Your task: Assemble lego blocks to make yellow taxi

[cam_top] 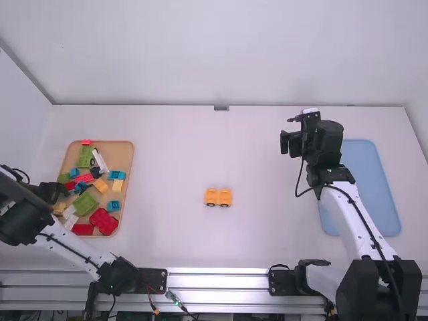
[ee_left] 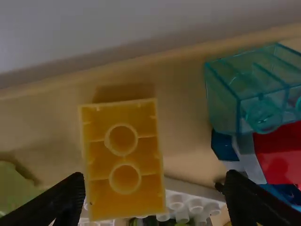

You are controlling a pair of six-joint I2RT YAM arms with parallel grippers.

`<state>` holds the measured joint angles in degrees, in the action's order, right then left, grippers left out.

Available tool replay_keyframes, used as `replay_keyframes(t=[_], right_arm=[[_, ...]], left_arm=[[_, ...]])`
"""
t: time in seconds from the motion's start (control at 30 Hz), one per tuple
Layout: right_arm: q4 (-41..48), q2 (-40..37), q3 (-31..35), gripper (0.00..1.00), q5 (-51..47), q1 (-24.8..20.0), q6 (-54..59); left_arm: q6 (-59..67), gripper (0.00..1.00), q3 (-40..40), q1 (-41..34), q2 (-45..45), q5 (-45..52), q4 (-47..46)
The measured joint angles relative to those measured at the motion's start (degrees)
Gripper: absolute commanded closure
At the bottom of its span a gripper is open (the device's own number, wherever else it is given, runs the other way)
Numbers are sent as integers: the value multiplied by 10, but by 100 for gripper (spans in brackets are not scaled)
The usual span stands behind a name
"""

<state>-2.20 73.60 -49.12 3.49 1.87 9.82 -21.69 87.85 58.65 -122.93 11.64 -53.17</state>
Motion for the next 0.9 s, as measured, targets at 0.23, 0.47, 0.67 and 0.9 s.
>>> replay_keyframes(t=[0.23, 0.47, 0.67, 0.9], right_arm=[[0, 0, 0, 1, 0, 0, 0], [0, 0, 0, 1, 0, 0, -1], [0, 0, 0, 1, 0, 0, 0], [0, 0, 0, 1, 0, 0, -4]], left_arm=[[-1, 34, 0, 0, 0, -3, 4], [-1, 32, 0, 0, 0, -14, 16], [-10, 44, 0, 0, 0, -14, 20], [-12, 62, 0, 0, 0, -14, 19]])
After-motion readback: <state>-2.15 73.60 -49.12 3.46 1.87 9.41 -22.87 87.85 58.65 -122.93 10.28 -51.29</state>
